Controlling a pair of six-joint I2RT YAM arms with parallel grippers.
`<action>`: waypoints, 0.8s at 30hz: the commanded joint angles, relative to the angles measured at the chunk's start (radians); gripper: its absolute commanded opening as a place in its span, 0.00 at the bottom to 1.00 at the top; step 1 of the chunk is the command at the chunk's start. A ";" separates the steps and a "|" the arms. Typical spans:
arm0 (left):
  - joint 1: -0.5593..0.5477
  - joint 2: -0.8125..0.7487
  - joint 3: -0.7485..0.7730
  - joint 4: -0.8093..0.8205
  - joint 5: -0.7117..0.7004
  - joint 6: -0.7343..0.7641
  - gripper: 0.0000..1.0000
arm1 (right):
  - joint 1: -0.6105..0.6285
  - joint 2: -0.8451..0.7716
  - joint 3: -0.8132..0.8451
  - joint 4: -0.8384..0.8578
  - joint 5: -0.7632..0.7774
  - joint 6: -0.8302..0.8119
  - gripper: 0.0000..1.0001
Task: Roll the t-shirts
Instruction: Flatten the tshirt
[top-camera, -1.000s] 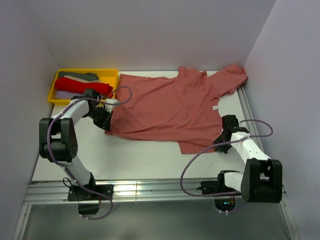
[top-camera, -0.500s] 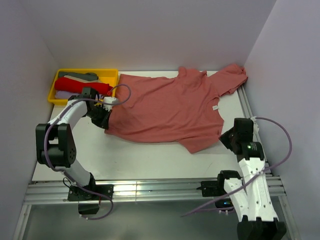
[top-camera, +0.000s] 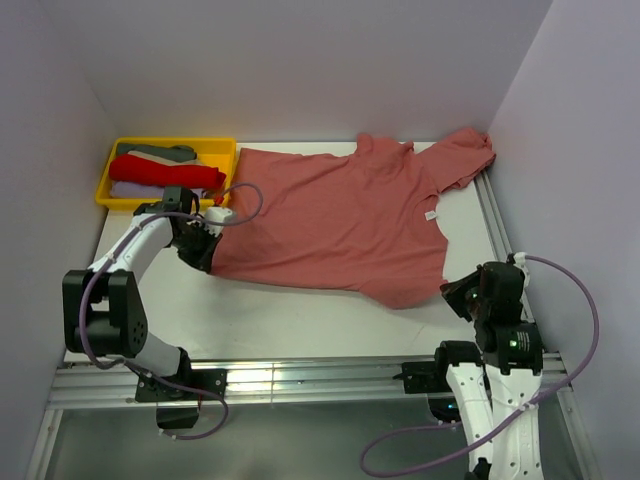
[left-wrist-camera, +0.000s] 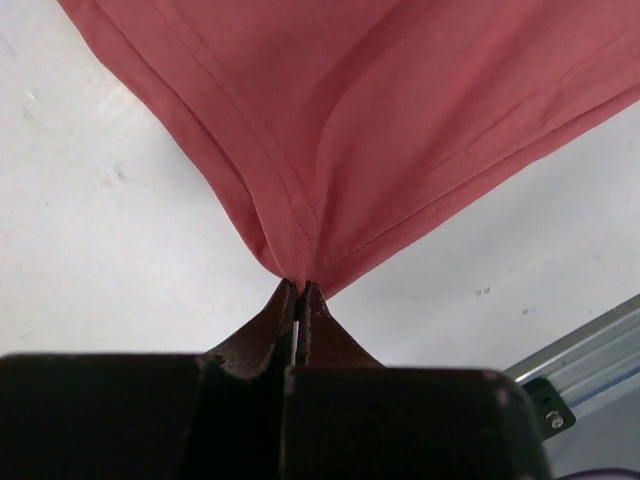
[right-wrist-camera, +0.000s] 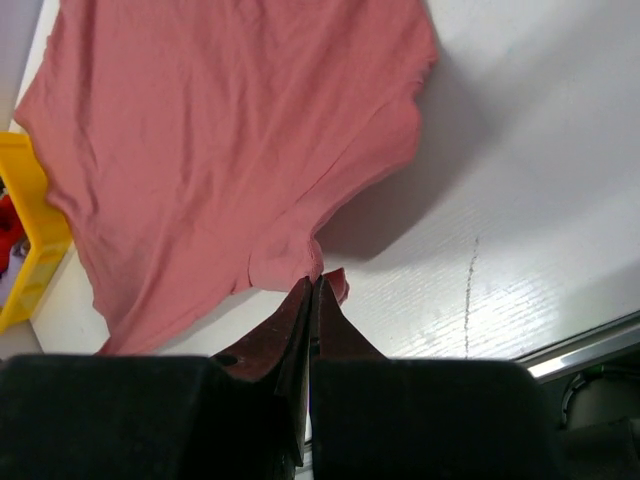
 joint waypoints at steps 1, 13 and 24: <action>-0.008 -0.082 -0.030 -0.038 -0.047 0.016 0.00 | 0.007 -0.040 0.066 -0.056 -0.004 0.006 0.00; -0.032 -0.202 -0.131 -0.075 -0.119 0.032 0.00 | 0.007 -0.126 0.155 -0.188 0.019 0.001 0.00; -0.043 -0.210 -0.127 -0.083 -0.145 0.038 0.01 | 0.007 -0.124 0.178 -0.221 0.056 -0.019 0.00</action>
